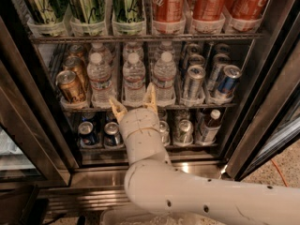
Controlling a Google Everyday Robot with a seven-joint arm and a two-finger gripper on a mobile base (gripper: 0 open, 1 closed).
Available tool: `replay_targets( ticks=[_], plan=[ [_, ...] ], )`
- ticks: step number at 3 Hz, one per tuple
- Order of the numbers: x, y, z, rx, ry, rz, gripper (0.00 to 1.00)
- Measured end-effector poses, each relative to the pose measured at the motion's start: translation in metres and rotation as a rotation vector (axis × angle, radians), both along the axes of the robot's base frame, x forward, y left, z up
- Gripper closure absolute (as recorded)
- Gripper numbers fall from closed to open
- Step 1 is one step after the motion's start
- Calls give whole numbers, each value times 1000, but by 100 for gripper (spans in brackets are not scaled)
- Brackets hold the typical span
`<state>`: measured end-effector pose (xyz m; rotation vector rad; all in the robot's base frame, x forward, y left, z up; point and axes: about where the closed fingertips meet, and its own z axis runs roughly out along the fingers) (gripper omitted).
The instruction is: Pick water bottle from middle shelf of fridge
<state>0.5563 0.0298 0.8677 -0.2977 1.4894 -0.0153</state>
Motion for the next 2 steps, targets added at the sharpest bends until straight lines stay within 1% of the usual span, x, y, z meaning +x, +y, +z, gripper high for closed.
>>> replay_targets(
  ticks=[1, 2],
  plan=[
    [2, 5, -2, 16, -38, 5, 20],
    [7, 7, -4, 18, -82, 9, 19]
  ],
)
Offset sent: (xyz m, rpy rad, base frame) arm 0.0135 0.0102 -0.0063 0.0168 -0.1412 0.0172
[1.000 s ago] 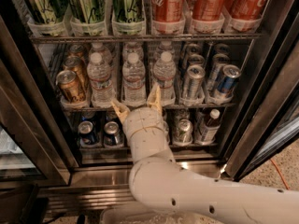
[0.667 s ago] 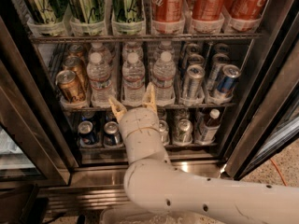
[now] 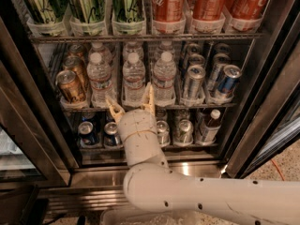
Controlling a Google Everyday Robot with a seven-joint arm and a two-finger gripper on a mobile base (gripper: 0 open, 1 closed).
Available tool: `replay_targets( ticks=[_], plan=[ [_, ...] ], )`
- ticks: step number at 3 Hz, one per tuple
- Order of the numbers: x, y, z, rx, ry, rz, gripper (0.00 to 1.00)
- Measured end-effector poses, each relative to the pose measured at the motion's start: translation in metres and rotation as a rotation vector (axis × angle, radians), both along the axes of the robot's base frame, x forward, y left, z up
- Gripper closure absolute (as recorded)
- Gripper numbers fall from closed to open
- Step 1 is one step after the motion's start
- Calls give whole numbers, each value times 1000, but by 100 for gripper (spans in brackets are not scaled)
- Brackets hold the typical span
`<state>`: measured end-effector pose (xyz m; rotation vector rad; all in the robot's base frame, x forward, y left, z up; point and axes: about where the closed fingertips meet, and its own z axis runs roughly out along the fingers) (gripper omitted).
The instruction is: Pick water bottle from middle shelf of fridge
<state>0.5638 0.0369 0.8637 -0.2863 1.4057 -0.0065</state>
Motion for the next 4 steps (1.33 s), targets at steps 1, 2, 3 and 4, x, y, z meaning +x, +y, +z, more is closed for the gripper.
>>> replay_targets(
  ticks=[1, 2, 3, 4],
  plan=[
    [9, 0, -1, -2, -29, -3, 19],
    [18, -1, -2, -3, -44, -9, 26],
    [25, -5, -2, 2, -51, -24, 33],
    [29, -8, -2, 5, -53, -32, 33]
  ],
)
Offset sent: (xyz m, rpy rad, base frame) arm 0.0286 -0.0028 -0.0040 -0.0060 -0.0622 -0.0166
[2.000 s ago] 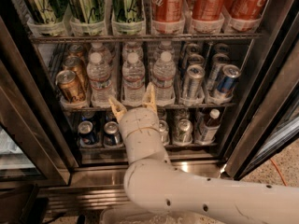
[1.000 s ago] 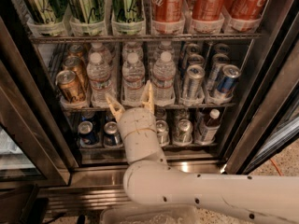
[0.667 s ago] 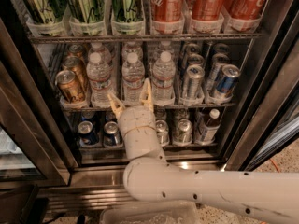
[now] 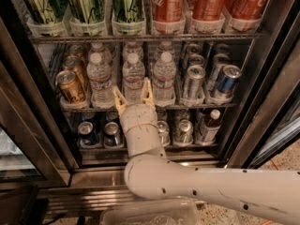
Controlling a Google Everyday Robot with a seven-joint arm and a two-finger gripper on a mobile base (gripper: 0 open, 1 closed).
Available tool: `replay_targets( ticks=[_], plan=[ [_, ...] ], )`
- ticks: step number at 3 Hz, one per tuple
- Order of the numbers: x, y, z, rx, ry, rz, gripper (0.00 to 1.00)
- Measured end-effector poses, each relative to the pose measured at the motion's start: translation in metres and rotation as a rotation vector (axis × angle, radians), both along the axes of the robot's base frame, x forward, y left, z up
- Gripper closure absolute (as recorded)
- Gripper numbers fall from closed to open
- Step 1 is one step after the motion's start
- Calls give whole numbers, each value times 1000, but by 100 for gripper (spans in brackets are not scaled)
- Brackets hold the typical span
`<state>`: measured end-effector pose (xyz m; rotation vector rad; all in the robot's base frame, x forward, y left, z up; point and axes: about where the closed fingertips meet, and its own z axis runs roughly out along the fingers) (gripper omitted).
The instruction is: Pick water bottle from middle shelf of fridge
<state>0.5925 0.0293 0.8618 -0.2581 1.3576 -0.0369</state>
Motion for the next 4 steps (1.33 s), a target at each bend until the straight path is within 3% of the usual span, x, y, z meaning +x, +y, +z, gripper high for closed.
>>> replay_targets(
  ticks=[1, 2, 4],
  plan=[
    [45, -7, -6, -14, 8, -55, 33],
    [47, -8, -6, -15, 8, -56, 34],
    [47, -8, -5, -13, 9, -55, 76]
  ],
)
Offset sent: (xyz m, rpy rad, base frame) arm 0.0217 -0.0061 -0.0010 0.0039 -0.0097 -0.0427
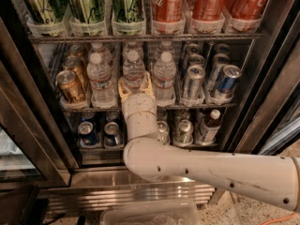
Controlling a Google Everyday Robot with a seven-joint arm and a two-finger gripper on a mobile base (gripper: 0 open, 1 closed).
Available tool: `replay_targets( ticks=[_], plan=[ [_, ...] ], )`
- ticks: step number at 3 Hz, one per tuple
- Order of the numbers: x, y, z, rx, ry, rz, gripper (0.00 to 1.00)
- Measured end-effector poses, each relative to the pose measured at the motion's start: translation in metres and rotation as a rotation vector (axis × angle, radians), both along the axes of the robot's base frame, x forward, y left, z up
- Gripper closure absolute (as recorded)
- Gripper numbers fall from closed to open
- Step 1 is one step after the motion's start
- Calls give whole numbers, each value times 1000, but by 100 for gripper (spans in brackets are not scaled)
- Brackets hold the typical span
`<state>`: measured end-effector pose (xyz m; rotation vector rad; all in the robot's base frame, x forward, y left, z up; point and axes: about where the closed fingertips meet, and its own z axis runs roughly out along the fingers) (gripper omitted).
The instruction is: Pick water bottle from middle shelf of fridge
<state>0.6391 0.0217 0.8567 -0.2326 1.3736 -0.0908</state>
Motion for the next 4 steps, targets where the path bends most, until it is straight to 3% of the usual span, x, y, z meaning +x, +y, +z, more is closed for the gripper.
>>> replay_targets(
  ticks=[1, 4],
  plan=[
    [0, 0, 0, 0, 0, 0, 98],
    [-20, -5, 18, 54, -42, 10, 100]
  ],
)
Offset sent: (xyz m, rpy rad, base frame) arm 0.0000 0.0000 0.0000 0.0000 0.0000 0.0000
